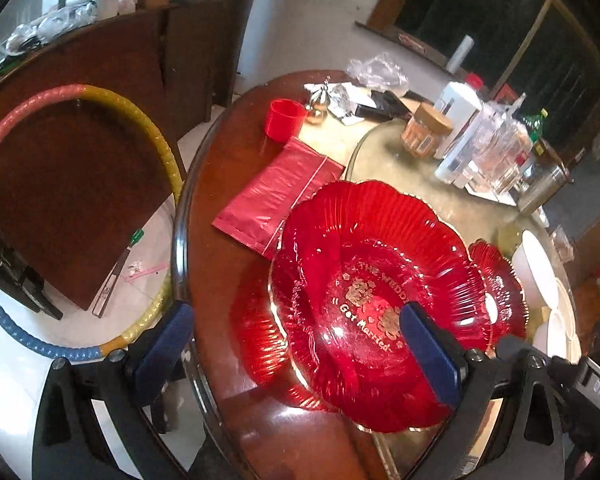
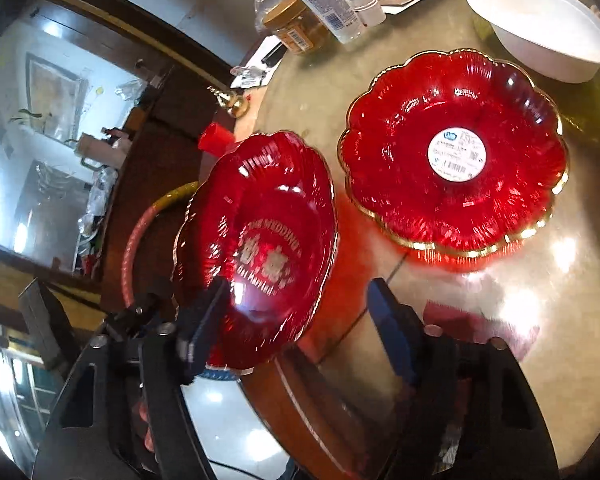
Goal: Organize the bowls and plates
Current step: 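Grasp the rim of the red 'THE WEDDING' plate with the right gripper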
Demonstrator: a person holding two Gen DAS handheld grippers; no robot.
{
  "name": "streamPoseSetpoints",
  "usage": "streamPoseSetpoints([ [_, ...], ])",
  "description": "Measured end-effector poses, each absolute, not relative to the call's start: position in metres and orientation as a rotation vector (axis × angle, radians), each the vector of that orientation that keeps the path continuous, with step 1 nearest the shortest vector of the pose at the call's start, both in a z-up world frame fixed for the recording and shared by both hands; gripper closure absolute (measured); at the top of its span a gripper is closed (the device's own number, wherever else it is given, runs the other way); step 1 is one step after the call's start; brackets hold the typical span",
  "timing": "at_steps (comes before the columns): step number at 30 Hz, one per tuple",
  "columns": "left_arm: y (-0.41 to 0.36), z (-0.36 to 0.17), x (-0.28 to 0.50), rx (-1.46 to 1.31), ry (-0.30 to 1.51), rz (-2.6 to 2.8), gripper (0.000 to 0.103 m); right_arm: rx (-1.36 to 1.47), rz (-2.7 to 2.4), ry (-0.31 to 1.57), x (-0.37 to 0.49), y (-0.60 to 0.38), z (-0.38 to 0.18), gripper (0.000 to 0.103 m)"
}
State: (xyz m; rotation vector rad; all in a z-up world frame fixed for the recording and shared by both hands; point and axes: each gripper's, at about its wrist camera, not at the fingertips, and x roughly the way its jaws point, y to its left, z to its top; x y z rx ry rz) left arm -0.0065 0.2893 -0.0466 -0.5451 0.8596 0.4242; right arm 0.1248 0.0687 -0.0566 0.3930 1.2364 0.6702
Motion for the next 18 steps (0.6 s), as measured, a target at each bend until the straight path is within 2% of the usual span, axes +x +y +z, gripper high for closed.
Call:
streamPoseSetpoints([
  [1,0.290,-0.049,-0.004,-0.541,0.868,0.432,0.013,0.394,0.666,1.244,0.127,0.072,-0.059,0.049],
  [2,0.290,-0.050,-0.003,-0.546,0.873,0.432,0.028,0.399,0.666,1.256,0.128,0.076,-0.062,0.057],
  [3,0.291,-0.055,0.001,-0.546,0.889,0.430,0.034,0.402,0.666,1.269,0.129,0.072,-0.064,0.060],
  [5,0.293,-0.067,0.011,-0.528,0.959,0.430,0.062,0.407,0.660,1.282,0.130,0.075,-0.070,0.070],
  [6,0.292,-0.074,0.015,-0.531,0.984,0.418,0.068,0.396,0.651,1.292,0.130,0.078,-0.074,0.072],
  [8,0.291,-0.082,0.017,-0.534,1.013,0.411,0.078,0.374,0.642,1.305,0.130,0.084,-0.079,0.083],
  [9,0.291,-0.085,0.017,-0.536,1.015,0.408,0.082,0.366,0.636,1.301,0.129,0.084,-0.081,0.087],
  [11,0.291,-0.084,0.015,-0.547,0.993,0.419,0.086,0.342,0.627,1.286,0.127,0.087,-0.082,0.088],
  [18,0.285,-0.076,0.012,-0.515,0.960,0.433,0.087,0.290,0.620,1.245,0.120,0.087,-0.077,0.088],
])
